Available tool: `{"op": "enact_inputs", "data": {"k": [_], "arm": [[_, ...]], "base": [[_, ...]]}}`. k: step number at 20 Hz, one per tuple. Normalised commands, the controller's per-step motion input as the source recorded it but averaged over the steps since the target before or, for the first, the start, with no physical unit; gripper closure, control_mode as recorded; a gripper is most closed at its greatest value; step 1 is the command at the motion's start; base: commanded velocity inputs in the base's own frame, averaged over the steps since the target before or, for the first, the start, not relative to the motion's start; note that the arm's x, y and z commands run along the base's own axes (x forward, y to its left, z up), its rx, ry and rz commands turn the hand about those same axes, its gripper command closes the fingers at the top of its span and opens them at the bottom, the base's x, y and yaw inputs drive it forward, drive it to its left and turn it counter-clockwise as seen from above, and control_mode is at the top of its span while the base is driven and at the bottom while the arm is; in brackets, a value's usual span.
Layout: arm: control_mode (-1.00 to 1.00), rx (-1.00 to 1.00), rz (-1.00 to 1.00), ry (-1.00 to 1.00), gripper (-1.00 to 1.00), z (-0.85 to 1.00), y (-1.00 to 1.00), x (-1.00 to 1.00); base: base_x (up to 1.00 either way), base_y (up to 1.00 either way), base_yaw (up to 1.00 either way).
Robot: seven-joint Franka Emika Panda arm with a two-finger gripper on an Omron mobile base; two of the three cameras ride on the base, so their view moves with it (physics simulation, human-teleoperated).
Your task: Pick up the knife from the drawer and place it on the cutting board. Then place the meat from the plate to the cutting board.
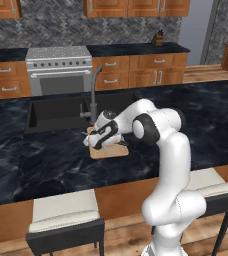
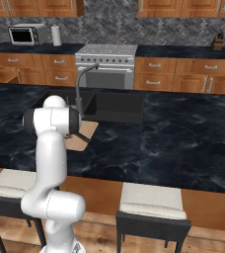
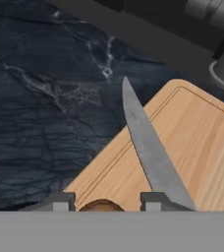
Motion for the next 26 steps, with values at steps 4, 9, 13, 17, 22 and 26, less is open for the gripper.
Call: {"op": "enact_inputs", "data": {"k": [4,9,13,17,22,26], "arm": [[-1.00,0.00,0.00,0.03,-1.00,0.01,-0.23,0.01],[-1.00,0.01,0.00,0.00,-1.00,0.12,-0.28,0.00],[-1.00,0.00,0.00,0.00,-1.00,0.10,0.00,0.00],[-1.00,0.00,0.00,0.00,-1.00,0.44,0.00,0.00],[-1.00,0.00,0.00,0.04,-1.00,0.99,-0.06,0.00],[-1.00,0.00,-0.01,0.09,-1.00,1.00,-0.35,-0.30]], "base": [[0.00,0.00,0.00],[0.00,0.00,0.00],[0.00,0.00,0.00],[0.00,0.00,0.00],[0.00,0.00,0.00],[0.00,0.00,0.00]]}}
